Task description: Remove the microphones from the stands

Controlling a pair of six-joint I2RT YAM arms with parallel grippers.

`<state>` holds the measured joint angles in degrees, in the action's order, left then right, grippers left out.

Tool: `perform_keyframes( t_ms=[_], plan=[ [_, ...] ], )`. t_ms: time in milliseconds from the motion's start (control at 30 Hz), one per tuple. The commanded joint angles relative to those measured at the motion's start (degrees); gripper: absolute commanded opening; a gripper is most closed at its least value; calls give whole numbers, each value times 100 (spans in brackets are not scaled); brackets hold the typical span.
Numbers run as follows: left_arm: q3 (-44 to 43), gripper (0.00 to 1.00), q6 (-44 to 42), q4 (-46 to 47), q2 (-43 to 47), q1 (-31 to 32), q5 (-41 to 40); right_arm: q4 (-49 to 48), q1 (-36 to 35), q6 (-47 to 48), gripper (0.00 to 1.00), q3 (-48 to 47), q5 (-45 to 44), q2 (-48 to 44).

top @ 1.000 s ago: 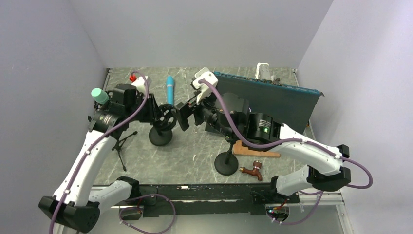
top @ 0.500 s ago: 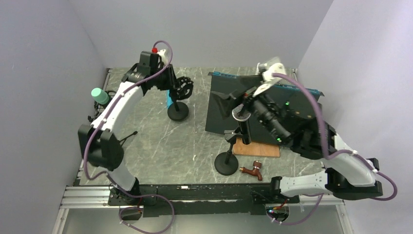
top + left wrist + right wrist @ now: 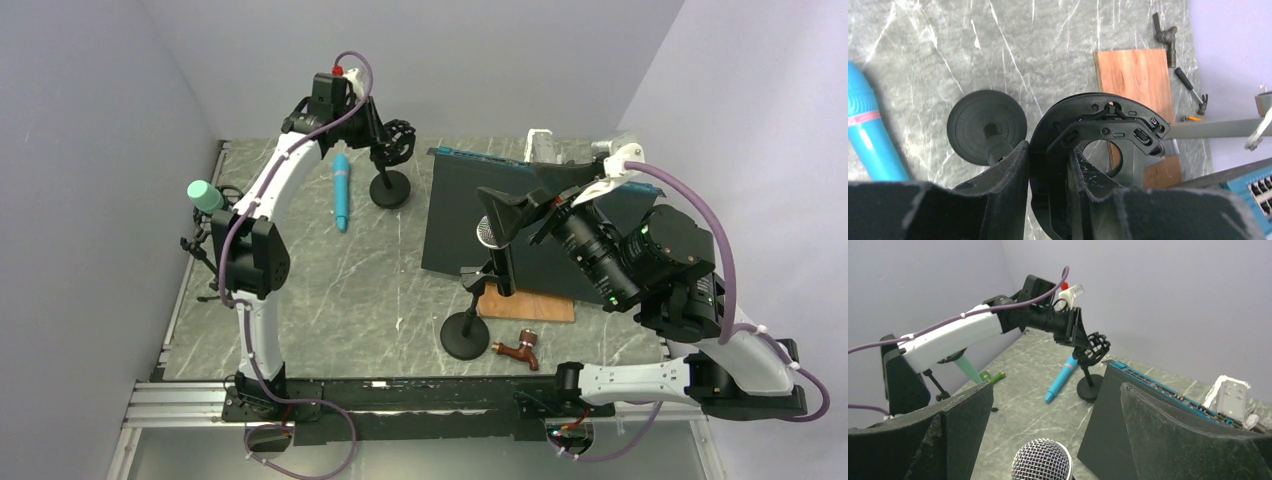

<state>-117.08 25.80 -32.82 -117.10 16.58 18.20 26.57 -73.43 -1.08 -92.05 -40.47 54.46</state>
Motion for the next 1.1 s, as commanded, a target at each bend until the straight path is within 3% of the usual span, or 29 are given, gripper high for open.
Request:
perform_keyframes(
  t_ms=[0,133,167,233,267,367,467,600,800,933,1067],
  plan=[
    [-913,0,52,295,-332,21,195,80,-19,-154,100,91,-175,-55],
    [-1132,1,-92,259,-597,20,22,137,-14,-220,100,138,-252,-115],
    [-1134,7,-108,268,-625,15,26,157,-14,-244,100,143,-265,-126],
    [-1121,39,-131,310,-666,19,116,170,-14,-279,100,167,-295,-160],
    [-1098,49,-136,344,-666,21,192,171,-14,-295,100,188,-316,-175],
    [-1005,73,-122,431,-587,29,267,206,-17,-327,100,214,-340,-178],
    [-1167,89,-241,268,-487,29,193,227,-16,-356,100,224,-339,-163],
    [-1517,99,-489,25,-276,30,189,208,-18,-335,100,245,-378,-154],
    [-1480,99,-625,112,607,27,610,201,-16,-237,100,217,-514,-180],
    [-565,100,-526,735,1567,64,1384,217,-19,-129,100,275,-520,-285],
    [896,99,-893,1239,2740,451,1918,219,-14,52,100,530,-114,-572]
  ],
)
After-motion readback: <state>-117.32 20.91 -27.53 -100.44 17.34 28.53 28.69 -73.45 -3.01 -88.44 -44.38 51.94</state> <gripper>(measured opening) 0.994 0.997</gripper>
